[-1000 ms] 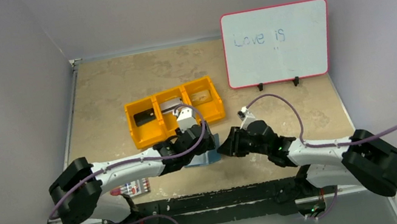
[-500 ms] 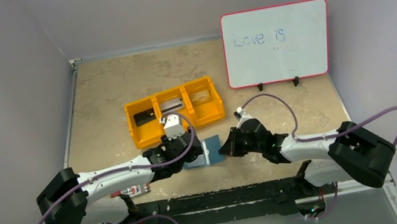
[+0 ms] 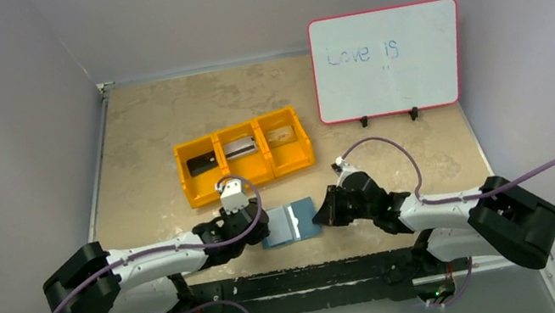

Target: Take the credit cards out of the card holder

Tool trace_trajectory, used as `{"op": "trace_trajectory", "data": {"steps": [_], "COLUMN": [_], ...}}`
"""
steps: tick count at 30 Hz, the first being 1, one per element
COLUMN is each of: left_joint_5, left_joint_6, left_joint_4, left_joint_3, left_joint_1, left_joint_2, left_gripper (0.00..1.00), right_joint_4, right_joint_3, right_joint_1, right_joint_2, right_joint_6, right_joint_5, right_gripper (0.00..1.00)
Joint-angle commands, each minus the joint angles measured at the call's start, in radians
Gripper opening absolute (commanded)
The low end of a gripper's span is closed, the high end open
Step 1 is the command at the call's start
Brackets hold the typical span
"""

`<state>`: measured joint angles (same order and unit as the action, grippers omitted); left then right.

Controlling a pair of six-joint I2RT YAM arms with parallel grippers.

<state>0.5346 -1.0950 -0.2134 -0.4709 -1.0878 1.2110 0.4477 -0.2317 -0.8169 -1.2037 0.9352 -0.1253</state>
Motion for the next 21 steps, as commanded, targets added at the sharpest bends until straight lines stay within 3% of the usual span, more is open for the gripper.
{"op": "trace_trajectory", "data": {"steps": [1,6,8,11,13,18,21], "left_joint_5": [-0.063,-0.077,-0.05,-0.012,-0.007,-0.013,-0.001], "left_joint_6": [-0.031,-0.018,-0.029,-0.033,-0.027,-0.008,-0.009], "left_joint_4": [0.098,0.131,0.092,0.051,0.05,0.042,0.038], "left_joint_3": [0.073,0.059,0.035,0.016,0.012,-0.014,-0.021], "left_joint_1": [0.0,-0.002,-0.007,-0.013,-0.015,-0.015,-0.015], "left_joint_2": [-0.012,0.04,0.057,0.061,0.06,0.061,0.048], "left_gripper": [0.49,0.43,0.4,0.39,0.39,0.4,0.39], "right_joint_4": [-0.092,-0.148,-0.24,-0.449,-0.554,-0.518,-0.428], "right_joint_3": [-0.038,-0.1,-0.142,-0.239,-0.293,-0.375,-0.396], "right_joint_1": [0.001,-0.004,-0.008,-0.009,-0.01,-0.009,-0.01], "right_joint_2": [-0.014,0.004,0.041,0.069,0.077,0.148,0.154], "right_joint_6": [0.009,0.035,0.034,0.033,0.047,-0.087,-0.127], "right_joint_5": [0.074,0.142,0.214,0.335,0.372,0.275,0.176], "right_gripper": [0.13,0.21,0.24,0.42,0.46,0.4,0.27]}}
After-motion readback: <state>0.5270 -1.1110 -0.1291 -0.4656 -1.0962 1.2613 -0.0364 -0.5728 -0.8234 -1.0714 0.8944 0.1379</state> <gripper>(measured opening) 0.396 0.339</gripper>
